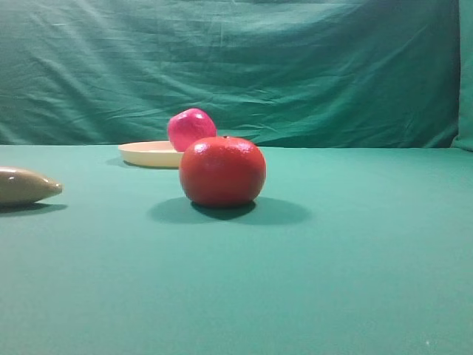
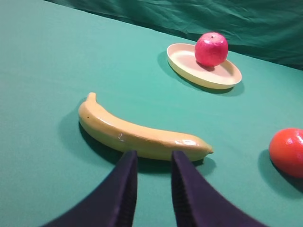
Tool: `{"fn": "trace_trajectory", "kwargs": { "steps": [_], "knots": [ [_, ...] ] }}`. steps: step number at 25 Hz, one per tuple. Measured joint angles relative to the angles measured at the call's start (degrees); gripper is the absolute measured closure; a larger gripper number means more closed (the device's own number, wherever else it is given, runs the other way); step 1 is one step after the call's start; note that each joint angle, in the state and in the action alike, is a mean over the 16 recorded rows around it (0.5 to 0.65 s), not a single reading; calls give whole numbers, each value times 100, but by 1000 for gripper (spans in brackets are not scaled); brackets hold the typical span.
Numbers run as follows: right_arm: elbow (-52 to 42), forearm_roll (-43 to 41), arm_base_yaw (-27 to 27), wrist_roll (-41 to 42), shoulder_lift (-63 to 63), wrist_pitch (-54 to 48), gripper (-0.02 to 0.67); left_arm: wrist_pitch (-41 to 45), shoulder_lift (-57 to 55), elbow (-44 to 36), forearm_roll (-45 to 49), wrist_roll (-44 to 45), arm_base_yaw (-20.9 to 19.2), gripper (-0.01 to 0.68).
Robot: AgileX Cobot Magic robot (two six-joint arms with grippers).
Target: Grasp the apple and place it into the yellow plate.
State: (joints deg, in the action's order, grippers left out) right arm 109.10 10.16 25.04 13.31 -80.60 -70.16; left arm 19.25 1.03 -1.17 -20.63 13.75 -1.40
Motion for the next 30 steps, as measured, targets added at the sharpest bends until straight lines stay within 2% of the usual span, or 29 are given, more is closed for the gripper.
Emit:
{"fn": "trace_trajectory", "kwargs": {
  "steps": [5,17,23,30],
  "knots": [
    [-1106,24,0,-28,993,463,649,0,0,0,0,0,0,516],
    [-4958,-111,0,-59,4135,2259,649,0,0,0,0,0,0,516],
    [-6022,-424,0,-291,5168,2367,649,0,0,0,0,0,0,516],
    [-6740,-1157,-26,-1103,5693,2282,649,0,0,0,0,0,0,516]
  ]
}}
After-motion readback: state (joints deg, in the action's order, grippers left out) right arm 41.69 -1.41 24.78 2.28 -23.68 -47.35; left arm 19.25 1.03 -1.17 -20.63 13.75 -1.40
